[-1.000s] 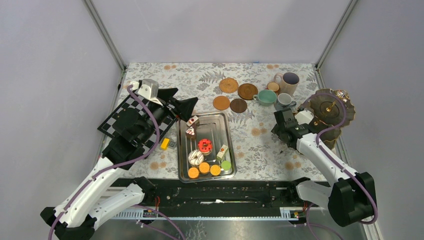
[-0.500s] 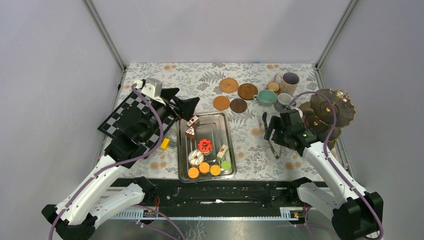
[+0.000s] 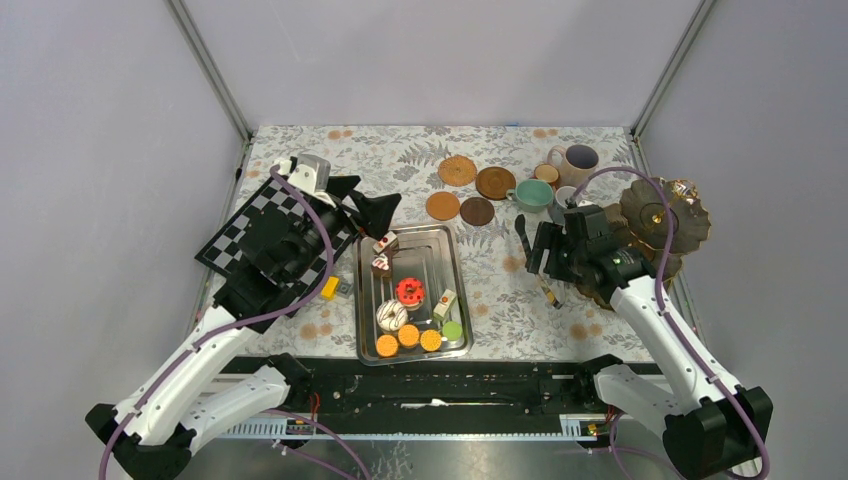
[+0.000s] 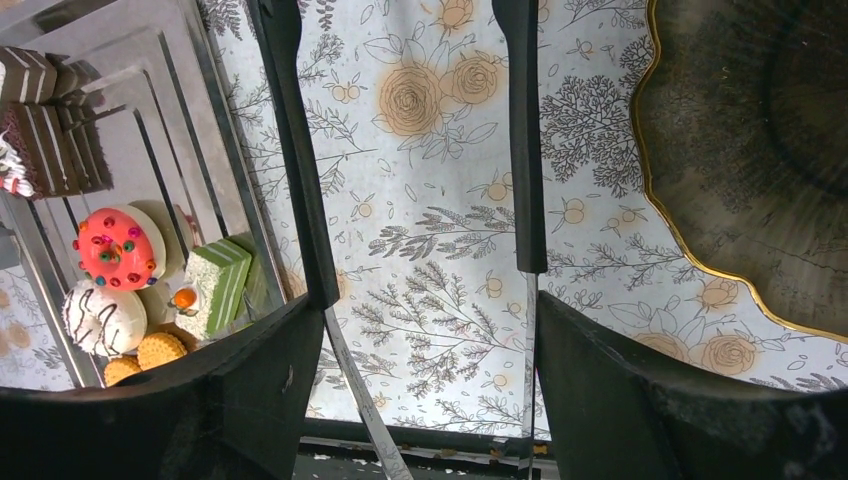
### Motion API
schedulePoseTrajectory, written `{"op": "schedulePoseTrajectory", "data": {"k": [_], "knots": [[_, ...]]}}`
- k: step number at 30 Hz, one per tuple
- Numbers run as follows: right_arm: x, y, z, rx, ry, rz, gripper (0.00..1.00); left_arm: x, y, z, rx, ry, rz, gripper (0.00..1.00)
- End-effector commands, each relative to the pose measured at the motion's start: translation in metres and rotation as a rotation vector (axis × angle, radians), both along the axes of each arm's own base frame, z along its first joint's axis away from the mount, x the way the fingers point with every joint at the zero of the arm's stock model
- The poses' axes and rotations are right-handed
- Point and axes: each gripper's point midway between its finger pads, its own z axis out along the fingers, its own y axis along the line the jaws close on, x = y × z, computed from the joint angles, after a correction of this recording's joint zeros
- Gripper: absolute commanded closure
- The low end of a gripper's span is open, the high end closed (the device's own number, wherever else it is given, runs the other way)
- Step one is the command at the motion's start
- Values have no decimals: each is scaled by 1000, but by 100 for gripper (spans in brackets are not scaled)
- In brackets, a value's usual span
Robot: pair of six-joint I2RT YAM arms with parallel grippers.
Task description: Serve the afternoon tea
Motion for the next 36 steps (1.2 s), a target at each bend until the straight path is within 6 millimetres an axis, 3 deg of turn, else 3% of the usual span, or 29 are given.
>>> {"op": "schedulePoseTrajectory", "data": {"k": [1, 5, 10, 14, 22, 30, 36], "knots": [[5, 6, 17, 13, -40, 45, 20, 3, 0, 6, -6, -29, 11, 1], [6, 24, 15, 84, -38, 124, 20, 3, 1, 6, -6, -31, 16, 1], [0, 69, 29, 234, -40, 348, 21, 3, 1, 6, -5, -31, 16, 1], [-30, 116, 23, 155, 43, 574, 19, 3, 2, 7, -5, -33, 19, 1], [-55, 160, 12, 100, 131, 642, 19, 4, 4, 6, -1, -31, 34, 1], [-58, 191, -2, -60, 95, 811, 18, 7, 8, 4, 5, -32, 56, 1], [-46, 189, -18, -252, 95, 763, 18, 7, 10, 4, 9, -36, 68, 1]]}}
